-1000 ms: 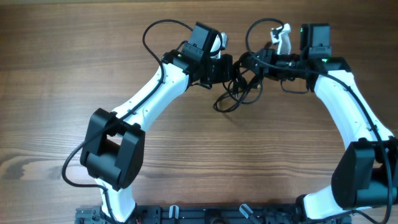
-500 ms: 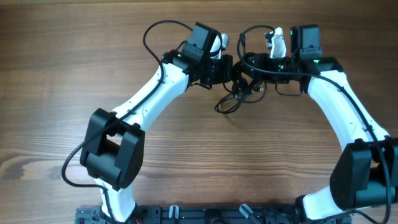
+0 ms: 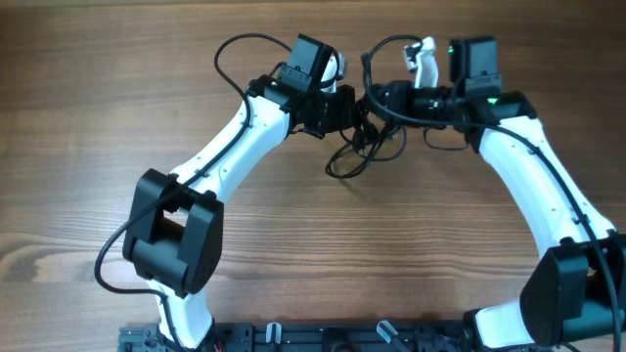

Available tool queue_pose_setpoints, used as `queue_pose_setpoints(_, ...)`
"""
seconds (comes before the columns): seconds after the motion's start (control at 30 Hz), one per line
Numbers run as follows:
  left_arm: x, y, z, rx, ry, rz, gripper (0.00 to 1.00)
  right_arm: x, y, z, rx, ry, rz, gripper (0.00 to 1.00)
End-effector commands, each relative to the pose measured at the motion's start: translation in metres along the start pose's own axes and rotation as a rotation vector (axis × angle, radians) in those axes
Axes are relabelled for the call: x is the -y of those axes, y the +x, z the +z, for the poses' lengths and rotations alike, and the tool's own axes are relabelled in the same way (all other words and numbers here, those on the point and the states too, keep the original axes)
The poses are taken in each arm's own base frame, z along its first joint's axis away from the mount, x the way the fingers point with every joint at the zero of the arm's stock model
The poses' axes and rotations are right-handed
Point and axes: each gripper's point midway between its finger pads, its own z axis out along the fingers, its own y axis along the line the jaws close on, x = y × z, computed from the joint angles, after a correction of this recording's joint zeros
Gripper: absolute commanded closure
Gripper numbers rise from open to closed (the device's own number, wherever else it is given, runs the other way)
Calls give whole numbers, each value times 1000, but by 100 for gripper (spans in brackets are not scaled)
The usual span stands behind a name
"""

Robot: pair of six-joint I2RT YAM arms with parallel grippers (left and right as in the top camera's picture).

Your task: Untangle cables

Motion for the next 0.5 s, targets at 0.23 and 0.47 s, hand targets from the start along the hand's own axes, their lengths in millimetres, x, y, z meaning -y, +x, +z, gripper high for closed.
queue_pose_setpoints(0.23,37,15,-13,-94,173,-57,96,8,-11,0,43,79,2,64)
queue_pose_setpoints(0.47,40,16,-14,-100,190,-55,96,17,-5,9,9,87,28,67)
